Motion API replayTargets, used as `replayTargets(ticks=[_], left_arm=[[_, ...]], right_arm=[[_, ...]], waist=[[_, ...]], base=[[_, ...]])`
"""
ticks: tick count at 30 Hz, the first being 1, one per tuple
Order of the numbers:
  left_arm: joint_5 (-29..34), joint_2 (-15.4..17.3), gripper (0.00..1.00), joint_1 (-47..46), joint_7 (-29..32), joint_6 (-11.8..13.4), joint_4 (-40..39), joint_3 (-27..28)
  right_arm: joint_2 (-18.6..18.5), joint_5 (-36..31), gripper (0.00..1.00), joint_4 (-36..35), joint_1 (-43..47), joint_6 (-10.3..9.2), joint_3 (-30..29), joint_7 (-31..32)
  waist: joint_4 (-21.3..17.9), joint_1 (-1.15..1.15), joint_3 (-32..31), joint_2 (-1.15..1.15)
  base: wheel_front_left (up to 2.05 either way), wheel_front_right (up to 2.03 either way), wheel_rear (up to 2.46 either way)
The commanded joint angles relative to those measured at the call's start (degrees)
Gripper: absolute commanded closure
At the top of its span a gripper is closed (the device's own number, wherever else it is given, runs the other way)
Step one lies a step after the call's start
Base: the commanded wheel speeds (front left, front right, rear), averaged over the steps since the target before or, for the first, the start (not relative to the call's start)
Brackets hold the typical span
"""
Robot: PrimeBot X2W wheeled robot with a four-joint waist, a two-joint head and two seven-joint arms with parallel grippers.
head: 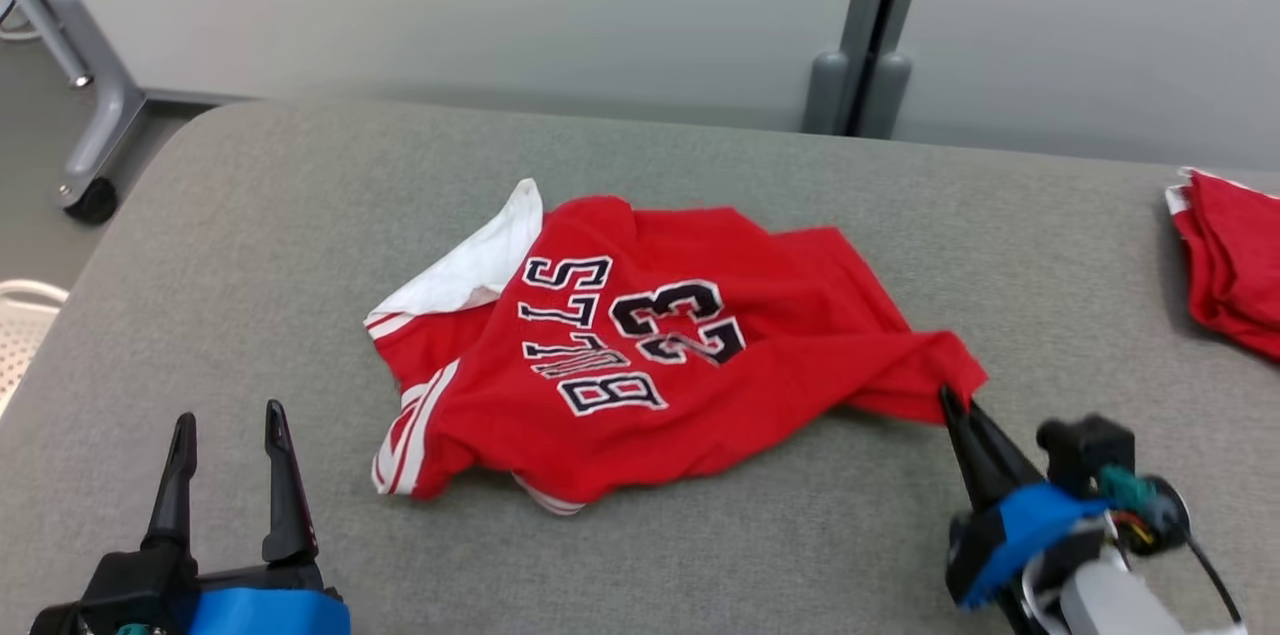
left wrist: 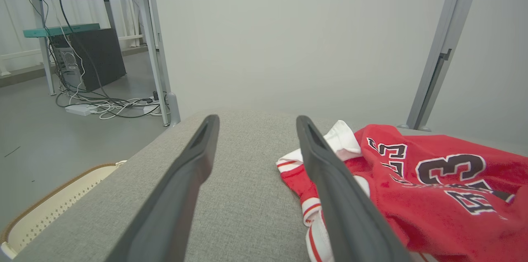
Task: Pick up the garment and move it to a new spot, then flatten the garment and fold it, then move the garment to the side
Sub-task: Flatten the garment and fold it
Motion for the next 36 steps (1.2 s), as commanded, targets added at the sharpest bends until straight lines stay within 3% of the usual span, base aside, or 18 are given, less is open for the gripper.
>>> replayTargets(ticks=[1, 6, 10, 11, 12, 13, 18, 24, 30, 36], left_arm=[[0.06, -0.07, 0.00, 0.59, -0.24, -0.09, 0.12, 0.16], [0.15, -0.08, 0.00, 1.84, -0.24, -0.32, 0.14, 0.27], [-0.16, -0.08, 0.00, 2.08, -0.24, -0.40, 0.22, 0.18], [-0.21, -0.08, 0.00, 2.05, -0.25, -0.46, 0.25, 0.09], [-0.24, -0.08, 0.00, 1.99, -0.24, -0.44, 0.21, -0.06], [-0.32, -0.07, 0.00, 2.00, -0.25, -0.35, 0.14, -0.03], [-0.15, -0.08, 0.00, 1.98, -0.25, -0.31, 0.07, 0.44], [-0.12, -0.09, 0.00, 1.39, -0.25, 0.05, -0.28, 0.08], [-0.23, -0.08, 0.00, 0.23, -0.25, 0.22, -0.39, -0.72], [-0.86, -0.07, 0.00, -1.10, -0.24, 0.86, -0.66, -2.08]], right_arm=[[-1.20, 0.09, 1.00, -1.50, 2.42, 0.02, 0.50, -0.18], [-5.34, -1.14, 1.00, -12.25, 14.42, 0.02, 7.70, -0.18], [-7.30, -0.08, 1.00, -15.24, 22.01, 0.02, 12.53, -0.18], [-7.75, 0.20, 0.78, -15.70, 22.92, 0.02, 12.89, -0.18], [-7.88, 0.58, 0.07, -16.12, 23.55, 0.02, 12.64, -0.18], [-7.68, 1.04, 0.00, -16.53, 24.09, 0.02, 12.26, -0.18], [-7.92, 1.24, 0.00, -20.87, 23.21, 0.02, 9.04, -0.19], [-9.40, 0.20, 0.00, -22.53, 15.48, 0.02, 6.19, -0.18], [-9.16, -1.03, 0.00, -16.30, 1.72, 0.02, 7.85, 1.57], [-7.46, -0.78, 0.00, -5.14, -9.38, 0.03, 11.65, 7.10]], waist=[[-1.46, 0.01, -1.40, 0.01], [-4.12, 0.01, -3.36, 0.01], [-5.00, 0.01, -4.01, 0.01], [-5.12, 0.01, -4.01, 0.01], [-5.24, 0.01, -3.98, 0.01], [-5.40, 0.01, -3.90, 0.01], [-6.14, 0.01, -3.51, 0.01], [-5.56, 0.01, -3.09, 0.01], [-4.02, 0.01, -1.71, 0.01], [-1.88, 0.01, 0.61, 0.01]], base=[[0.00, 0.00, 0.00], [0.00, 0.00, 0.00], [0.00, 0.00, 0.00], [0.00, 0.00, 0.00], [0.00, 0.00, 0.00], [0.00, 0.00, 0.00], [0.00, 0.00, 0.00], [0.00, 0.00, 0.00], [0.00, 0.00, 0.00], [0.00, 0.00, 0.00]])
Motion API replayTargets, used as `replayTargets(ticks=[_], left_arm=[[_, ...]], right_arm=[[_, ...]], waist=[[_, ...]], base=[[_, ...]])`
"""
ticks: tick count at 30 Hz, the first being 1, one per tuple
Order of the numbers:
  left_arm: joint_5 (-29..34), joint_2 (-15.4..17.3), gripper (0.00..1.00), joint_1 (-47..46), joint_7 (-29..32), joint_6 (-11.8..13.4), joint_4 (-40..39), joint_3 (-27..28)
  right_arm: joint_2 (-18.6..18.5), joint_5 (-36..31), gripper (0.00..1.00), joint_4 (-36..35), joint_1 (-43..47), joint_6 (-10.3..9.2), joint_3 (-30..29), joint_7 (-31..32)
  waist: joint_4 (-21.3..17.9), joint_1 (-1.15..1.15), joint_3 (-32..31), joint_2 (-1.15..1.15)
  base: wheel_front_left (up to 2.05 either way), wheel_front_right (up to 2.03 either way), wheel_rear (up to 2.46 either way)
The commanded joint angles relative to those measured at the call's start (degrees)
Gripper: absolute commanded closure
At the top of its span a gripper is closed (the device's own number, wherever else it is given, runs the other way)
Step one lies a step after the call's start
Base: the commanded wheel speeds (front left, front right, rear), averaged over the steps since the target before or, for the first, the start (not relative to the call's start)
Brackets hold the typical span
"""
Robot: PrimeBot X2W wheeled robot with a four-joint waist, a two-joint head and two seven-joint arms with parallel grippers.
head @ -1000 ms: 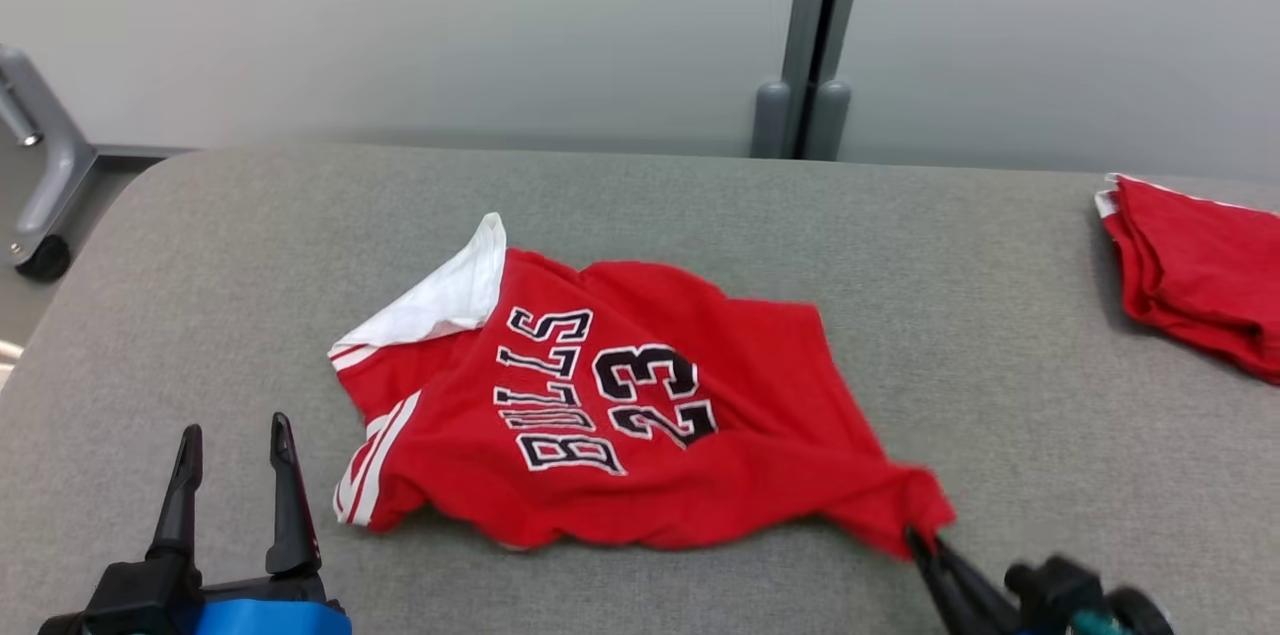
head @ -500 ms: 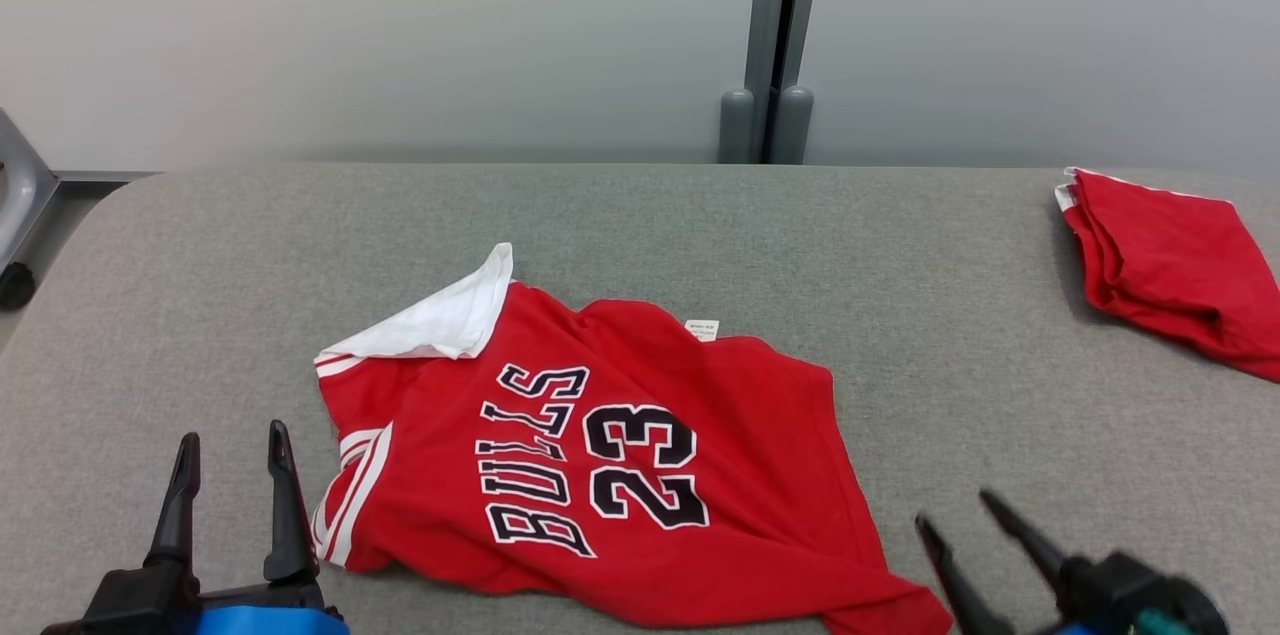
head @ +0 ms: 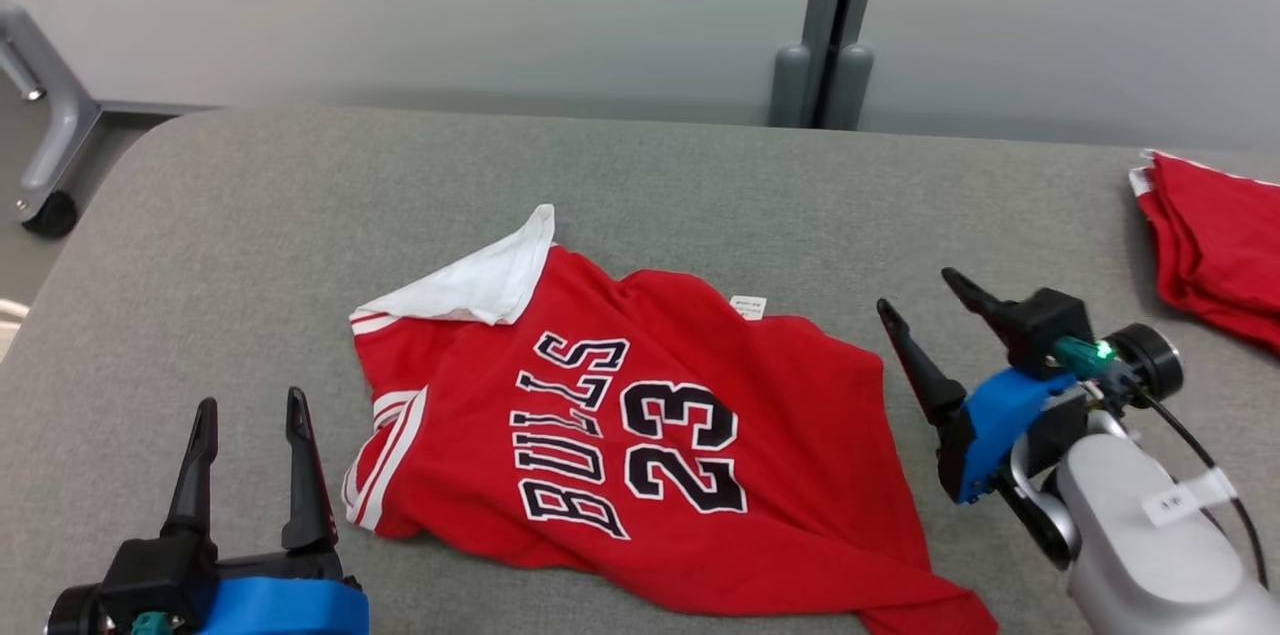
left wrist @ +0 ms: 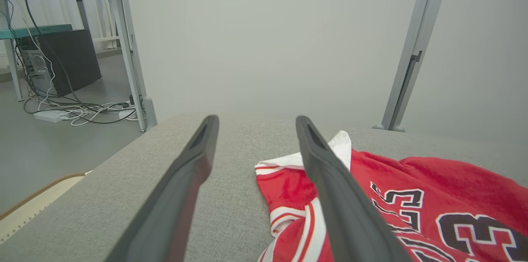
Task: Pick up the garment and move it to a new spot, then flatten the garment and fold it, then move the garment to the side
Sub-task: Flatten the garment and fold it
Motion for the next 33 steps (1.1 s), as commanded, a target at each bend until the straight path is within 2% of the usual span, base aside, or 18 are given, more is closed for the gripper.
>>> replayTargets(ticks=[1, 7, 14, 15, 16, 19, 24, 29, 33], left_arm=[[-0.38, -0.06, 0.00, -1.16, -0.24, 0.24, -0.10, -0.32], [-0.75, -0.06, 0.00, -2.14, -0.24, 0.50, 0.38, -0.88], [-1.02, -0.07, 0.00, -2.41, -0.24, 0.81, 0.46, -0.89], [-1.09, -0.07, 0.00, -2.52, -0.25, 0.85, 0.49, -0.92], [-1.16, -0.06, 0.00, -2.61, -0.25, 0.89, 0.49, -0.97], [-1.42, -0.06, 0.00, -3.05, -0.25, 0.97, 0.50, -1.15], [-1.33, -0.07, 0.00, -3.17, -0.25, 1.00, 0.42, -1.40], [-1.65, -0.07, 0.00, -3.73, -0.24, 1.04, 0.51, -1.93], [-1.96, -0.06, 0.00, -3.97, -0.24, 1.38, 0.49, -2.30]], right_arm=[[0.69, 0.87, 0.00, 2.61, -1.75, 0.03, 1.31, 1.42], [1.08, 5.34, 0.00, 13.45, -5.46, 0.03, 7.59, 7.18], [1.15, 10.79, 0.00, 19.18, -6.04, 0.04, 14.28, 8.95], [1.46, 11.96, 0.64, 19.74, -6.07, 0.04, 15.04, 9.08], [1.67, 13.28, 1.00, 20.21, -6.16, 0.04, 15.59, 9.40], [0.15, 15.12, 1.00, 20.76, -8.73, 0.02, 16.41, 7.38], [-2.38, 16.41, 1.00, 23.55, -14.37, 0.03, 14.10, 3.52], [-4.52, 16.13, 1.00, 30.19, -21.83, 0.03, 9.24, -1.30], [-3.95, 15.68, 1.00, 36.18, -25.46, 0.03, 6.14, -3.85]], waist=[[1.10, -0.01, 1.04, 0.00], [2.97, -0.01, 2.30, 0.00], [3.58, -0.01, 3.00, 0.00], [3.62, -0.01, 3.10, 0.00], [3.66, -0.01, 3.19, 0.00], [3.88, -0.01, 3.51, 0.00], [4.21, -0.01, 3.82, 0.00], [5.12, -0.01, 4.30, 0.00], [5.62, -0.01, 4.83, 0.00]], base=[[0.00, 0.00, 0.00], [0.00, 0.00, 0.00], [0.00, 0.00, 0.00], [0.00, 0.00, 0.00], [0.00, 0.00, 0.00], [0.00, 0.00, 0.00], [0.00, 0.00, 0.00], [0.00, 0.00, 0.00], [0.00, 0.00, 0.00]])
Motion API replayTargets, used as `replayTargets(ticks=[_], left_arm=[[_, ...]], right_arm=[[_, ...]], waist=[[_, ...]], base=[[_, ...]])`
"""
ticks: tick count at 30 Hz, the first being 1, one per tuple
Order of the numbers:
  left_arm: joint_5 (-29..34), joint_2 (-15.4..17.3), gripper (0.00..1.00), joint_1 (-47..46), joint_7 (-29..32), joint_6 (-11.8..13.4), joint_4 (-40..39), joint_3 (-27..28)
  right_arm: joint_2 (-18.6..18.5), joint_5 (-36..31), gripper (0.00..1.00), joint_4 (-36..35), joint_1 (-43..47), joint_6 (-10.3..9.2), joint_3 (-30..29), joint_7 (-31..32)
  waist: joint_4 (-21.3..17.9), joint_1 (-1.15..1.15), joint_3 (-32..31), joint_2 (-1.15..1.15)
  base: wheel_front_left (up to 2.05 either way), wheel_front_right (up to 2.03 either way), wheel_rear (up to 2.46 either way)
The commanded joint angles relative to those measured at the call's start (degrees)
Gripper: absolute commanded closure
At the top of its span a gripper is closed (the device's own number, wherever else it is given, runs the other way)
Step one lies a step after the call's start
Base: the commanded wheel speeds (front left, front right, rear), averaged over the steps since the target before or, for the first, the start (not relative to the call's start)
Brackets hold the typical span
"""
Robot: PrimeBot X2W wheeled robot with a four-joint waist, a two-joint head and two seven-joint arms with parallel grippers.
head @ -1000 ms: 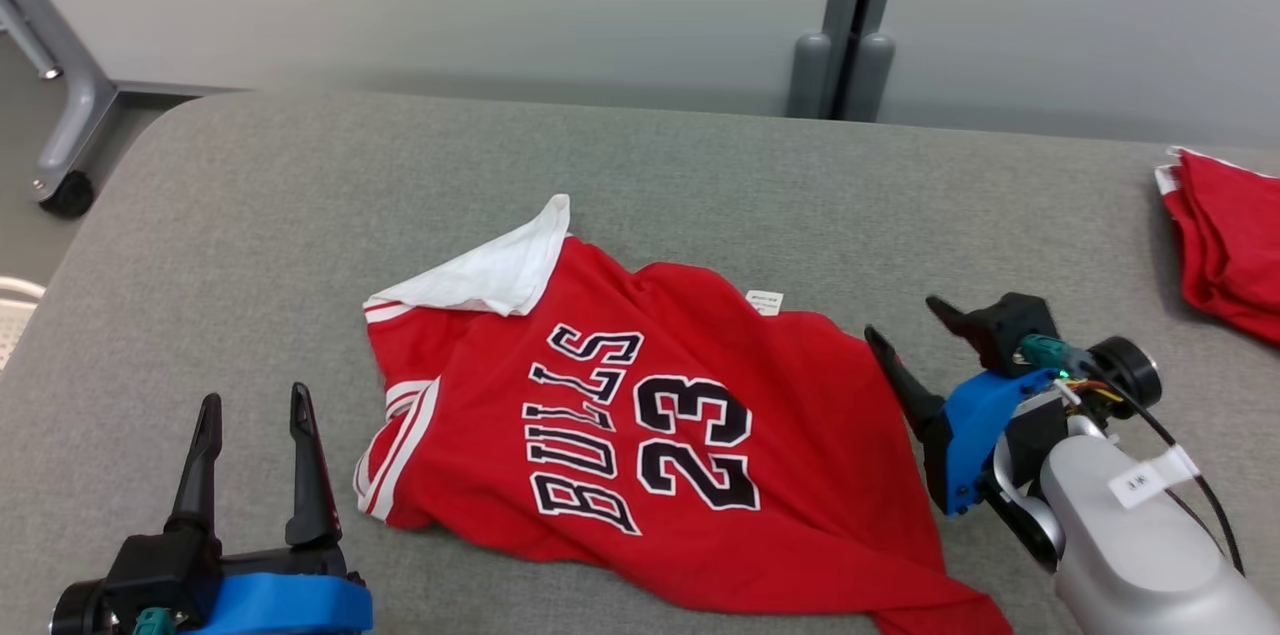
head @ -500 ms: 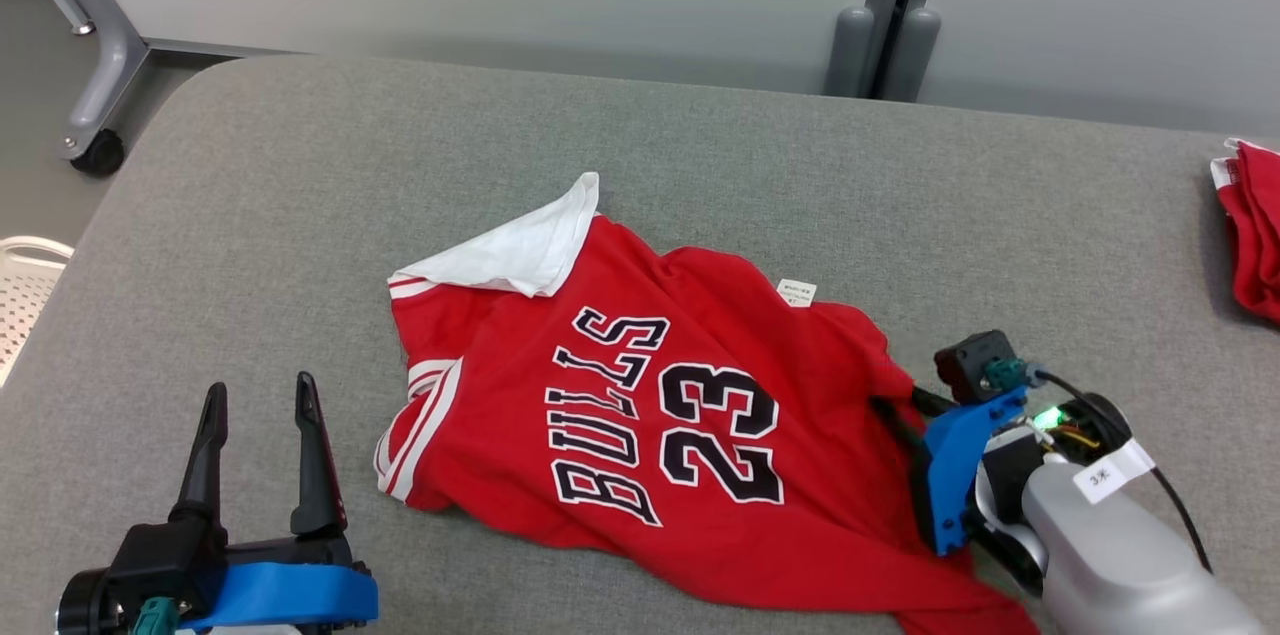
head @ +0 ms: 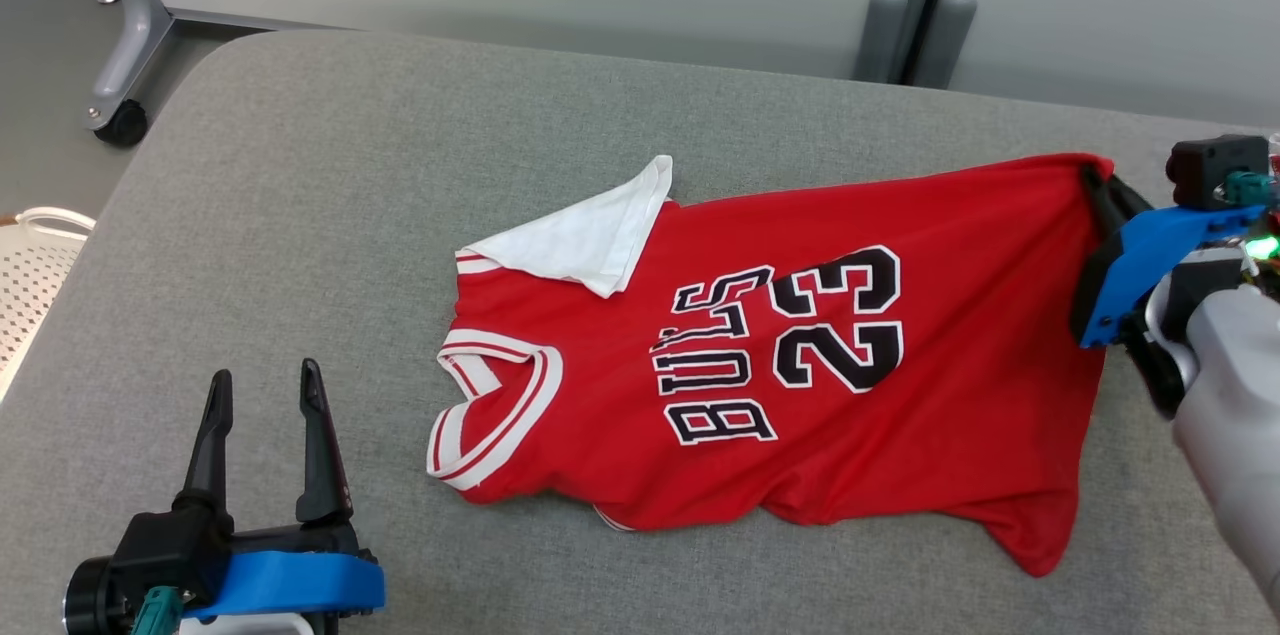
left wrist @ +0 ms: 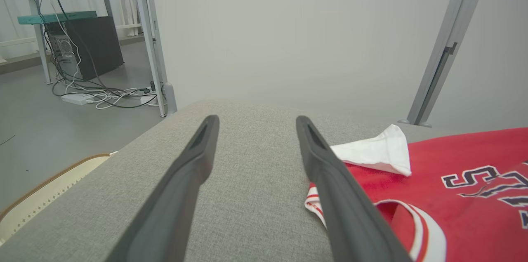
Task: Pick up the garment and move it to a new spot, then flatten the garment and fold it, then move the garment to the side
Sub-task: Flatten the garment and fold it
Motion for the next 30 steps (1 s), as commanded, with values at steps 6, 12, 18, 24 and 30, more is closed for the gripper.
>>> replayTargets(ticks=[6, 12, 18, 24, 30], left_arm=[[-0.37, -0.09, 0.00, -1.30, -0.24, 0.71, 0.13, -0.81], [0.33, -0.09, 0.00, -0.09, -0.23, 0.69, 0.28, -0.40], [1.35, -0.07, 0.00, 1.75, -0.23, 0.11, 0.41, 0.76], [2.16, -0.08, 0.00, 3.33, -0.24, -0.57, 0.54, 1.86], [2.95, -0.09, 0.00, 3.80, -0.23, -1.17, 0.79, 2.46]], right_arm=[[1.23, -0.80, 0.00, 3.14, -0.94, 0.02, -1.08, -1.89], [-0.27, -1.43, 0.00, -5.15, 3.50, 0.02, -6.10, -3.34], [0.83, -4.03, 0.00, -24.62, 17.60, 0.03, -17.48, -3.34], [5.88, -8.87, 0.00, -41.59, 34.36, 0.03, -26.10, -3.34], [13.14, -12.44, 0.00, -52.22, 48.28, 0.03, -31.96, -3.35]], waist=[[-0.21, 0.00, 0.48, -0.01], [-1.69, 0.00, -1.18, -0.01], [-3.69, 0.00, -3.50, -0.01], [-5.38, 0.00, -5.48, -0.01], [-6.18, 0.00, -6.19, -0.01]], base=[[0.00, 0.00, 0.00], [0.00, 0.00, 0.00], [0.00, 0.00, 0.00], [0.00, 0.00, 0.00], [0.00, 0.00, 0.00]])
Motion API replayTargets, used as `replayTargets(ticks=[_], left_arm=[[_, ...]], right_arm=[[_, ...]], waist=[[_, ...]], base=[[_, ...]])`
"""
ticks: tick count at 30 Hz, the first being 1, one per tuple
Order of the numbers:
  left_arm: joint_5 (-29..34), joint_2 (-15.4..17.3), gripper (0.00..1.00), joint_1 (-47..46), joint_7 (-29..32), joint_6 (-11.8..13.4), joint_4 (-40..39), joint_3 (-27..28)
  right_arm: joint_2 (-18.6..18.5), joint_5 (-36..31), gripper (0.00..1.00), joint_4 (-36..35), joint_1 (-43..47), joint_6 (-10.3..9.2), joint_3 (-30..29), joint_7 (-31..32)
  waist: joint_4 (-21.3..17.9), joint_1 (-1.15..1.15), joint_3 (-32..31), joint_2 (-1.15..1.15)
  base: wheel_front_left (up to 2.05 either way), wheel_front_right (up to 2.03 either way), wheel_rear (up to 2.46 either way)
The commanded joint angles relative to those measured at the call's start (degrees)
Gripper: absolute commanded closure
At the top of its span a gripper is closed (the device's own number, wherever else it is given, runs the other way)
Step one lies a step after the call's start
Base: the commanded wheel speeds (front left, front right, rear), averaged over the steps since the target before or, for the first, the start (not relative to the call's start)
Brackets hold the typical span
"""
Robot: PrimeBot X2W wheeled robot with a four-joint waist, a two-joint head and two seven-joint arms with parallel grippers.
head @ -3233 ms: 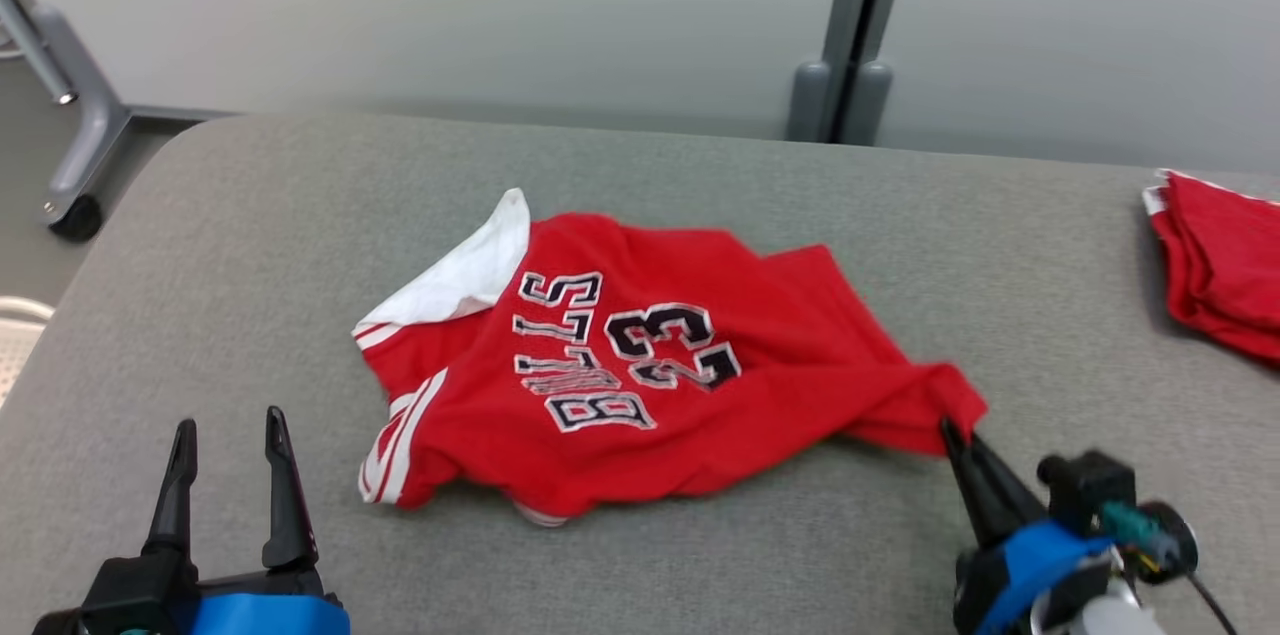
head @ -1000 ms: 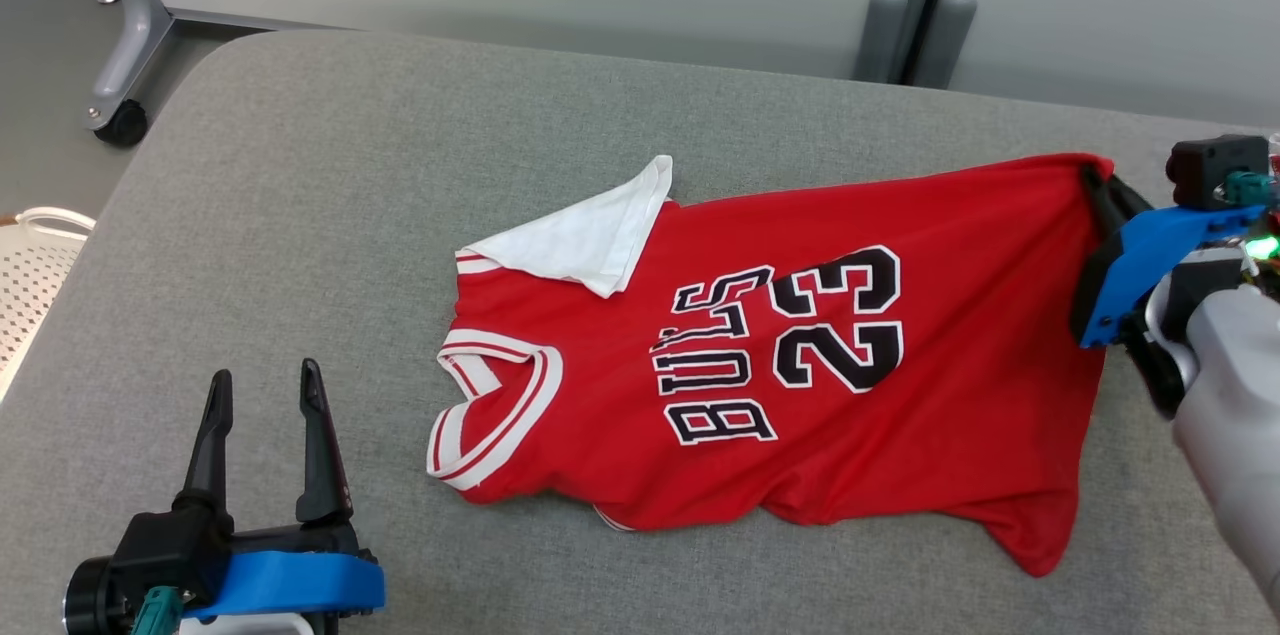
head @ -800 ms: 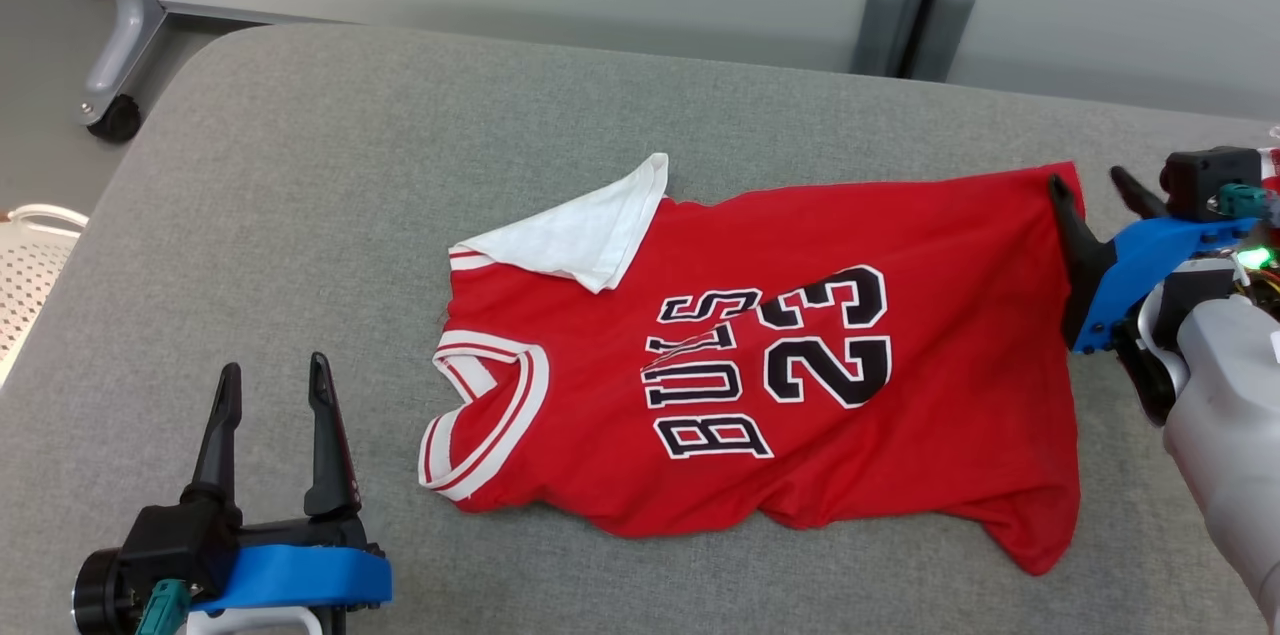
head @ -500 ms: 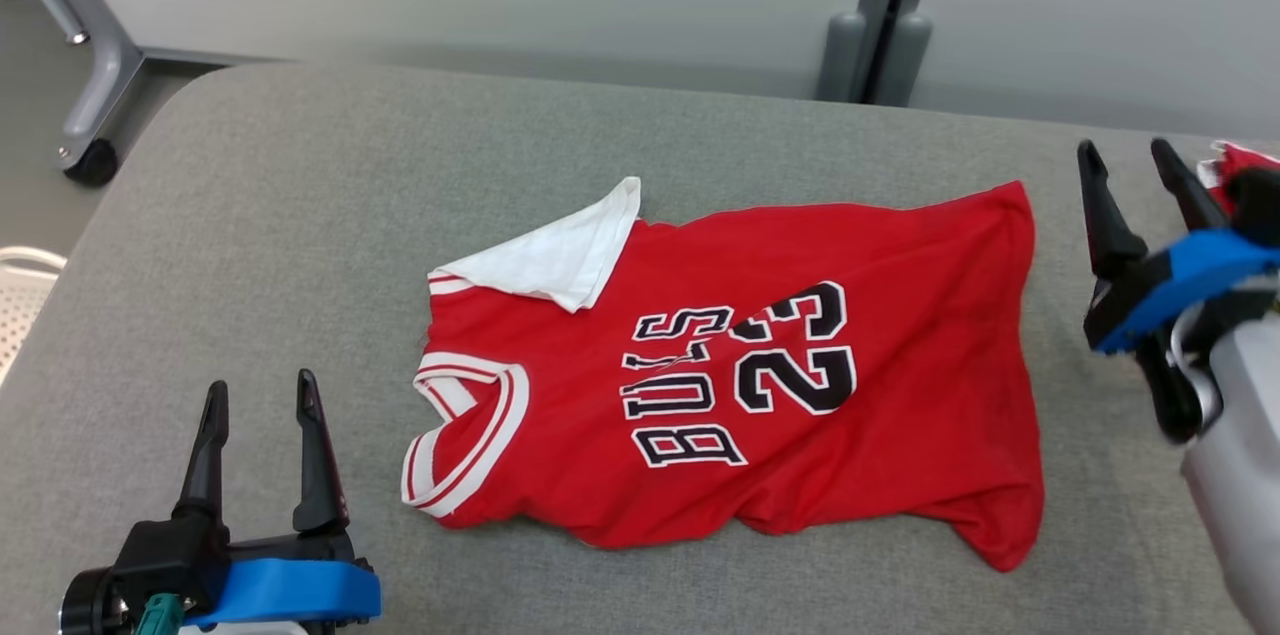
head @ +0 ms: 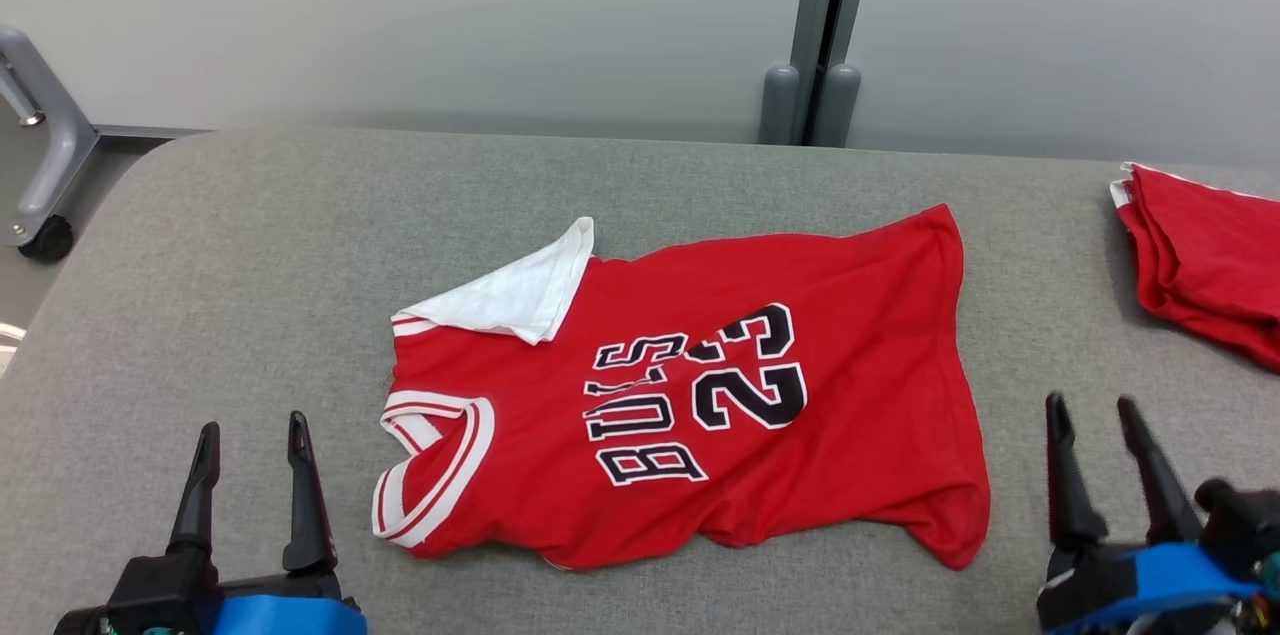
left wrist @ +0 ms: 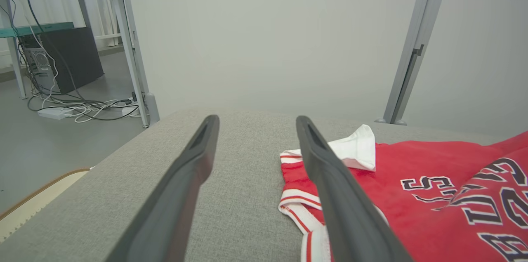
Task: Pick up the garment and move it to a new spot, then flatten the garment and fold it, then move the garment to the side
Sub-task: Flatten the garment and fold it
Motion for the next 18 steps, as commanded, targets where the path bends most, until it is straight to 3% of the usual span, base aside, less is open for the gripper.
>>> replayTargets(ticks=[1, 7, 13, 18], left_arm=[[0.41, -0.07, 0.00, 0.11, -0.23, -0.16, -0.05, 0.22], [0.68, -0.07, 0.00, 0.01, -0.23, -0.50, -0.10, 0.40], [1.86, -0.08, 0.00, -0.03, -0.23, -1.28, 0.72, -0.13], [3.68, 1.01, 0.00, -2.89, -0.24, -2.65, 3.75, -3.90]], right_arm=[[0.82, -0.76, 0.00, -0.59, 2.59, 0.04, -0.15, -0.17], [3.24, -2.40, 0.00, -2.61, 7.79, 0.04, 0.38, -0.18], [3.80, -3.14, 0.00, -3.26, 6.09, 0.04, 0.94, -0.18], [3.98, -3.37, 0.00, -3.12, 4.98, 0.04, 1.56, -0.18]], waist=[[-0.17, 0.01, -0.07, 0.00], [-1.05, 0.01, -0.02, 0.00], [-1.56, 0.01, -0.14, 0.00], [-1.39, 0.01, 0.48, 0.00]], base=[[0.00, 0.00, 0.00], [0.00, 0.00, 0.00], [0.00, 0.00, 0.00], [0.00, 0.00, 0.00]])
